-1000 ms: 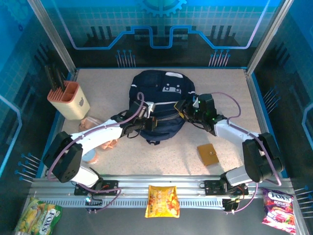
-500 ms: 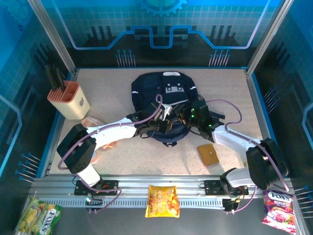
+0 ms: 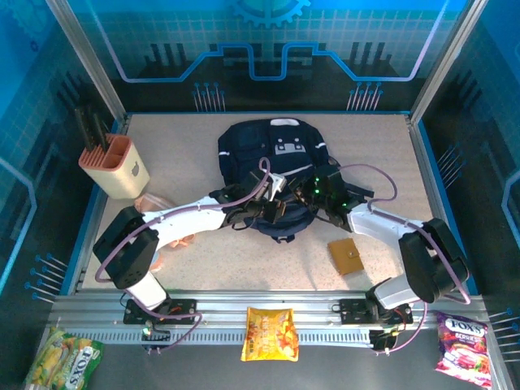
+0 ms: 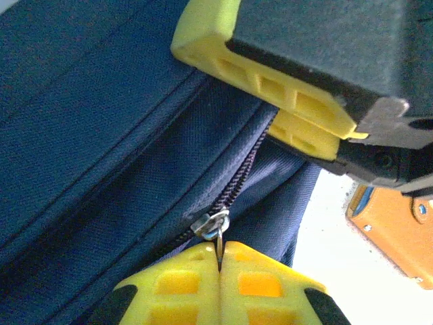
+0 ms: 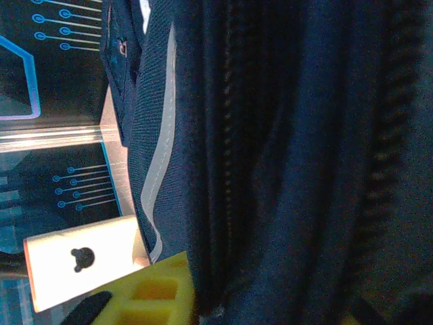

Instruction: Pack books, pencil case, and school supplies into a backpack

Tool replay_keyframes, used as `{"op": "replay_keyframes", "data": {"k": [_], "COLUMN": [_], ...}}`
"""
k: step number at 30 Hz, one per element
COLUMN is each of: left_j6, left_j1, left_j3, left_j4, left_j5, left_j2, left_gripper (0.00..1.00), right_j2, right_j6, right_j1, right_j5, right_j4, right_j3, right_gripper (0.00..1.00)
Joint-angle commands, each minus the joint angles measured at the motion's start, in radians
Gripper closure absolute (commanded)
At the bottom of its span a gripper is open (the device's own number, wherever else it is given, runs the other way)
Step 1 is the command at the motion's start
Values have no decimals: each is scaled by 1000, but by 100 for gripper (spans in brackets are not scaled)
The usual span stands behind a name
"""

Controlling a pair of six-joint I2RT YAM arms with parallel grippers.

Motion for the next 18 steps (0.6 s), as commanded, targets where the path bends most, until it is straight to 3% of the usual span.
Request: {"op": "replay_keyframes", "data": {"k": [1, 9, 18], "left_j6": [56, 75, 148], "left_j1": [22, 125, 207], "left_j3": [-47, -134, -146], "left_j4": [-11, -16, -18], "left_j5": [-14, 12, 66], "left_j2": [-73, -161, -170], "left_gripper": [100, 100, 100], "right_j2": [-68, -156, -150], "right_j6": [-66, -133, -167], "right_j1": [-53, -150, -184], "right_j5": [2, -103, -200], "right_j4": [40, 2, -26], "right_j3": [13, 26, 68], "right_gripper": [85, 87, 87]}}
